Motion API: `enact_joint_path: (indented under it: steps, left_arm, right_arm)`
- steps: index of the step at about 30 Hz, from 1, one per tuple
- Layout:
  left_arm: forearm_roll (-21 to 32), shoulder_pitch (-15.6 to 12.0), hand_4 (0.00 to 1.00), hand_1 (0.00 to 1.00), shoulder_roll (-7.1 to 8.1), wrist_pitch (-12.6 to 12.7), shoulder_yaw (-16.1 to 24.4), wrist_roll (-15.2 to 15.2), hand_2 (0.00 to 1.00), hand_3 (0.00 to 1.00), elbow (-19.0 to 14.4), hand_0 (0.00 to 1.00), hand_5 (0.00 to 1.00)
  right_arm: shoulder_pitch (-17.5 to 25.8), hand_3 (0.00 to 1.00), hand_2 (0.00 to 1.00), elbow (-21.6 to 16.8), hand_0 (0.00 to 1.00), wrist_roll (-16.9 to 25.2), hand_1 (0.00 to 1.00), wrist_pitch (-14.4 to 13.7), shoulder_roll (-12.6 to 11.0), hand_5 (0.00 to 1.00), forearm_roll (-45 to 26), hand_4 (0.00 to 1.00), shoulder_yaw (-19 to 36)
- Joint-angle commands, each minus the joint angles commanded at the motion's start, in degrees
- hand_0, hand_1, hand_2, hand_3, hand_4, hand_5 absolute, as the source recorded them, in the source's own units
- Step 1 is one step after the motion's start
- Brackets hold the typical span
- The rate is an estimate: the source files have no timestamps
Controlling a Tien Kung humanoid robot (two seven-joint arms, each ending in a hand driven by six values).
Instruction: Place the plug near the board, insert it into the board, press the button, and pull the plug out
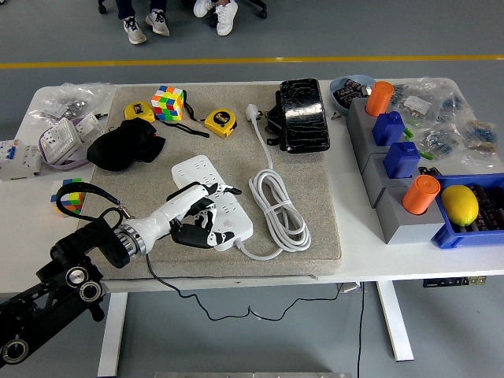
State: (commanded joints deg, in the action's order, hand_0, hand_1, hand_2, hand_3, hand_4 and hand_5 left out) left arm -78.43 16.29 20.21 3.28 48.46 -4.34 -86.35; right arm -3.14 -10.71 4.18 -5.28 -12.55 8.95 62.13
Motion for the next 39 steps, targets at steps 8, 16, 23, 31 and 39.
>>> enact_joint_path:
  steps: [8,16,23,31,39]
  left_arm:
    - [18.69,0.32,0.915,0.375,-1.74,13.65,-1.66,17.44,0.411,0.399,7.94,0.307,0.293]
    - [26.24,0.28,0.91,0.416,-2.16,13.96,-1.2,18.47,0.459,0.455,9.49,0.339,0.286]
    - [26.06,0.24,0.907,0.42,-2.24,13.9,-0.91,17.86,0.475,0.471,9.54,0.35,0.284]
    - [25.9,0.21,0.905,0.421,-2.24,13.78,-0.74,17.48,0.482,0.484,9.34,0.352,0.286]
    - [25.85,0.33,0.903,0.421,-2.19,13.71,-0.66,17.39,0.484,0.486,9.22,0.353,0.286]
  right_arm:
    - [0.05,0.508,0.528,0.04,0.472,-0.03,0.581,-0.01,0.09,0.351,-0.13,0.848,-0.14]
    - [-0.1,0.508,0.528,0.07,0.472,-0.05,0.581,-0.05,0.14,0.351,-0.29,0.848,-0.07]
    - [-0.15,0.508,0.529,0.04,0.47,-0.05,0.581,-0.07,0.14,0.351,-0.15,0.848,0.11]
    - [-0.16,0.508,0.529,0.05,0.468,-0.04,0.582,-0.09,0.13,0.352,-0.19,0.848,0.08]
    - [-0.18,0.508,0.529,0.03,0.472,-0.02,0.582,-0.09,0.09,0.353,-0.15,0.849,0.1]
